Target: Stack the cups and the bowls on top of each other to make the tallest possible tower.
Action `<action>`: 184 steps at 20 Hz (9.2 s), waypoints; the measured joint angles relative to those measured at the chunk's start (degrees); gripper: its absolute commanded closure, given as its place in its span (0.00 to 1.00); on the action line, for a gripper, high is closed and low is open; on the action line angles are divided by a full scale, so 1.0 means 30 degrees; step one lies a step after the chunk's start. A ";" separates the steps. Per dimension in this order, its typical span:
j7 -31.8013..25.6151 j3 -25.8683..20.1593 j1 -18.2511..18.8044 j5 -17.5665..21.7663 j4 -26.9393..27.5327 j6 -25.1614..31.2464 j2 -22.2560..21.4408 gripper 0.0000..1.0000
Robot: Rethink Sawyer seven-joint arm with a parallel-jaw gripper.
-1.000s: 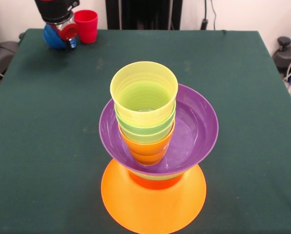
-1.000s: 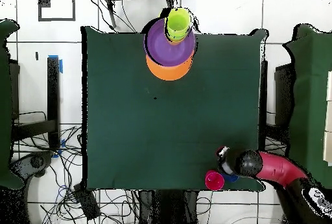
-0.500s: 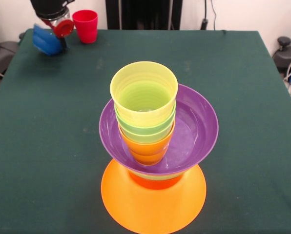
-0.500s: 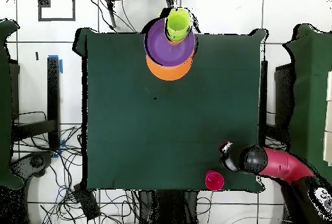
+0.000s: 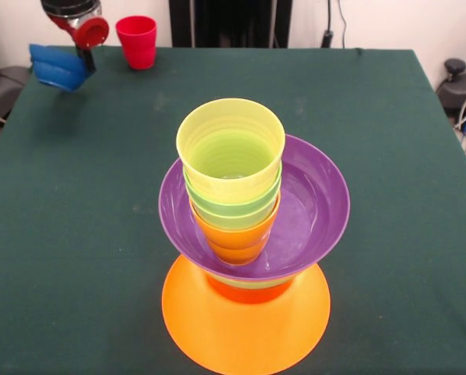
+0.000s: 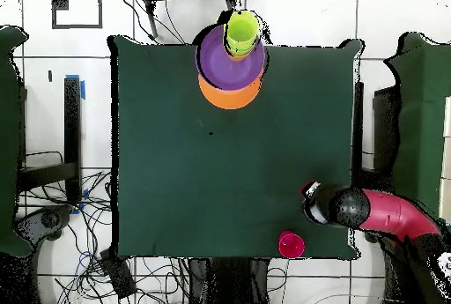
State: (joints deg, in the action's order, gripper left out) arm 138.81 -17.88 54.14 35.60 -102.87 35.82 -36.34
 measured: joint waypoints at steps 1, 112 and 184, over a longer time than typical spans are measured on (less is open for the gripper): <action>0.0000 -0.0204 -0.0002 -0.0052 -0.0003 0.0274 -0.0237 1.00; 0.0000 -1.8184 -1.1601 1.4490 3.0412 3.3869 0.6076 1.00; -0.8207 -4.4132 -0.8633 4.1400 3.0511 3.5649 0.8799 1.00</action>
State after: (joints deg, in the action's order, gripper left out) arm 114.19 -150.28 28.24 159.80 -11.34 142.77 -9.94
